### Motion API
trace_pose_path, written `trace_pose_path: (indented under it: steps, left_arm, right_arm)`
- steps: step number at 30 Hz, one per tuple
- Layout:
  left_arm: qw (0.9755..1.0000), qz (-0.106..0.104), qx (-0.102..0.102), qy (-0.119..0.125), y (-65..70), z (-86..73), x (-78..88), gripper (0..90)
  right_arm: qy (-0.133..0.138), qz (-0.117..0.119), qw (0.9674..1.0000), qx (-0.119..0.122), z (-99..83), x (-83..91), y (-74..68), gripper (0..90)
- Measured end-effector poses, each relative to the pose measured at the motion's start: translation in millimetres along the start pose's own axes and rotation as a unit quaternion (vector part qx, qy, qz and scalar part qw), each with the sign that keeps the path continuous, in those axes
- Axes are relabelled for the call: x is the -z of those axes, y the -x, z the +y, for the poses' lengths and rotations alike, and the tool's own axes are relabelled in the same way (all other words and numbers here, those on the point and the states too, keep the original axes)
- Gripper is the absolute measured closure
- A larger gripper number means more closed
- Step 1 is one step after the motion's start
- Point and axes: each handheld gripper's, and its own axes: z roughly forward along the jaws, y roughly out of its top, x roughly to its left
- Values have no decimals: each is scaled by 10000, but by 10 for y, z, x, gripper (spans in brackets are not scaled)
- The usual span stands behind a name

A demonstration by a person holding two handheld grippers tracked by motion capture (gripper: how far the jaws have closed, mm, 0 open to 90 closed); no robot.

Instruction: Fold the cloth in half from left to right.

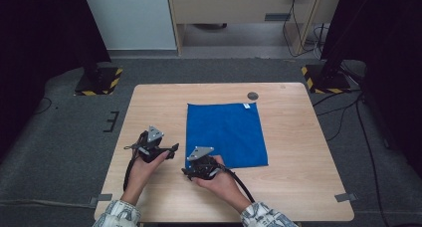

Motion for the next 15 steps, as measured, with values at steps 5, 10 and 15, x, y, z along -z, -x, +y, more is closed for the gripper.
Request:
trace_pose_path:
  steps: [5, 10, 15]
  left_arm:
    - [10000, 30, 18, 8, -22, -2, 14, 171]
    - [10000, 61, 47, 19, -37, 5, 28, 172]
    - [10000, 39, 46, 37, -32, 19, 40, 173]
  right_arm:
    - [-65, -112, 9999, 48, 10, -50, 1, 620]
    - [-79, -233, 9997, 37, 3, -54, 30, 768]
    - [-95, -294, 9995, 13, 11, -53, 63, 863]
